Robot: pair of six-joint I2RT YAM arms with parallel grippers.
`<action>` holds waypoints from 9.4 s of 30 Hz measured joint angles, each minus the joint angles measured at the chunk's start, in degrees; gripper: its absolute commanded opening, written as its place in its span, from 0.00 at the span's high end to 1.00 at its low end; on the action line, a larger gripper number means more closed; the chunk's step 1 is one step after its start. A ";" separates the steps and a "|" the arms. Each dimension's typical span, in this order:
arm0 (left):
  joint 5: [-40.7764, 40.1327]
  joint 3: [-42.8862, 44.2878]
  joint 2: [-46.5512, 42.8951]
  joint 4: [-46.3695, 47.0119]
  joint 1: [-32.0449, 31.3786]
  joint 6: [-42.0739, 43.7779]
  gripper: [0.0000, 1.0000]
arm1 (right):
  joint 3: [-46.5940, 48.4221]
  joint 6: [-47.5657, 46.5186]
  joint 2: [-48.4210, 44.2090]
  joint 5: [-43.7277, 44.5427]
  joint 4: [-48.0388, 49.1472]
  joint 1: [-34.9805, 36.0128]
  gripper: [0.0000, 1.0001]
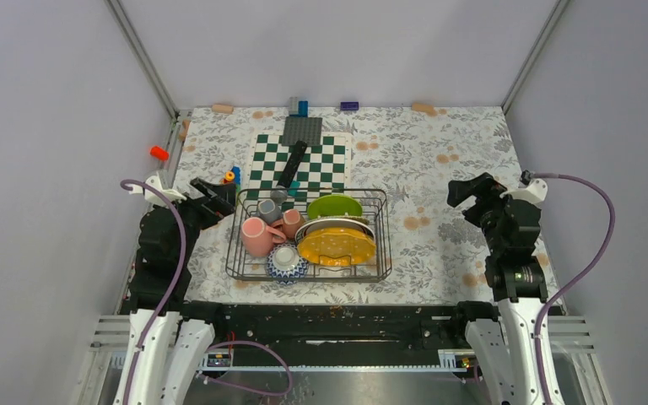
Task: Unload the mixed dishes from the dish rack
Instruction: Pick up the plate from the dish rack, then place the plate at the center of the board, then pick up the plate from the dish rack.
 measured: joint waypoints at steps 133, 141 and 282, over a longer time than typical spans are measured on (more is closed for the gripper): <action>23.12 -15.34 -1.03 8.50 0.00 -5.18 0.01 | 3.30 -49.13 18.08 -31.93 19.63 40.87 1.00; 22.69 -14.99 -1.44 7.89 0.00 -5.84 0.01 | 3.30 -36.85 13.35 -31.04 22.12 40.94 1.00; 33.09 -16.94 14.43 26.80 -15.63 1.92 0.01 | -9.55 8.22 14.51 -17.57 30.23 2.51 0.00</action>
